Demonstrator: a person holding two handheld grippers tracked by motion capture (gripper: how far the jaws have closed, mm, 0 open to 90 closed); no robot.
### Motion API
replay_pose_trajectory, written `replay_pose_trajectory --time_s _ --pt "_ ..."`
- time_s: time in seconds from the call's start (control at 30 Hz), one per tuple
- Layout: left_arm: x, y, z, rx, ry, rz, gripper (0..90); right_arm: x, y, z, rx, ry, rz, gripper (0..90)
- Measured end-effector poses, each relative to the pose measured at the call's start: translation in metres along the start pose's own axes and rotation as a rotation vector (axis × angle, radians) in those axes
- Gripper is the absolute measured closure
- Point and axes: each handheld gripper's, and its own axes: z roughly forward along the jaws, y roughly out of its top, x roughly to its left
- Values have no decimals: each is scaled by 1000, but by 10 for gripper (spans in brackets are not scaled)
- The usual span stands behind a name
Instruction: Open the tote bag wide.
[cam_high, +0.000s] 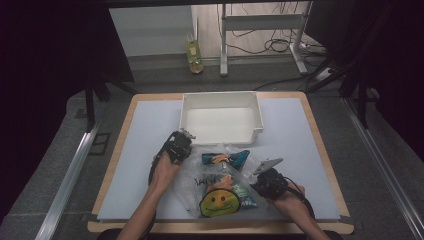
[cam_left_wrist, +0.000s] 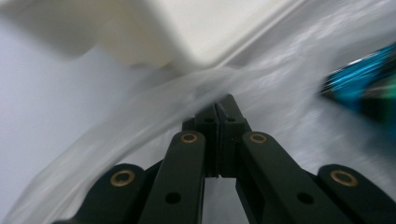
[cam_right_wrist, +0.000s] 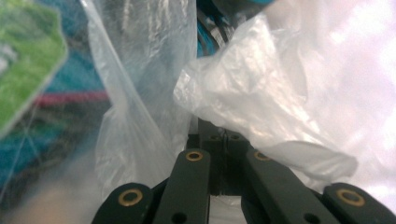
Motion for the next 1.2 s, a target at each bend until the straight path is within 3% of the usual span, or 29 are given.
replay_pose_trajectory --time_s 0.17,0.23,0.3,0.37,0.4,0.47,0.5,0.57,0.67,0.73,0.77,0.83,0.87,0.9,0.93,0.97,1.13,1.17,1.2 --pt "7 -11 -7 27 10 -33 894 -5 -10 -8 5 3 18 896" --pt "5 -13 -12 70 -5 -22 893 -7 -15 -12 8 1 26 896" --pt "4 -12 -15 78 -24 -22 890 -7 -15 -13 11 -7 17 895" --pt "-2 -4 -34 -1 -81 -16 872 -5 -14 -13 18 -15 5 894" --pt "-2 -4 -34 -1 -81 -16 868 -5 -14 -13 18 -15 5 894" --pt "-14 12 -53 -98 -152 29 866 -5 -11 -13 6 3 6 894" --pt "-14 12 -53 -98 -152 29 864 -5 -10 -14 1 3 6 894" --pt "-26 24 -60 -139 -176 89 861 -6 -8 -15 -11 5 6 894" --pt "-34 35 -58 -216 -107 127 832 -12 0 -22 -58 2 19 893" --pt "-33 37 -53 -219 -97 123 835 -14 2 -23 -66 1 22 893" --pt "-30 37 -41 -201 -69 106 838 -19 9 -24 -94 -8 34 893" --pt "-27 36 -33 -184 -62 91 845 -25 16 -23 -109 -14 39 892" --pt "-26 33 -21 -146 -48 75 851 -27 19 -21 -110 -17 44 893" --pt "-26 33 -21 -146 -48 75 855 -29 21 -18 -108 -16 46 892" --pt "-25 28 -9 -99 -29 91 860 -32 23 -15 -102 -19 50 892" --pt "-26 25 -4 -88 -13 96 863 -35 25 -10 -96 -22 56 892" --pt "-28 15 8 -45 27 122 885 -42 28 3 -69 -45 62 892" --pt "-27 13 8 -54 28 122 892 -43 27 7 -53 -57 66 893" --pt "-25 12 6 -41 18 99 892 -44 26 8 -41 -67 63 893"
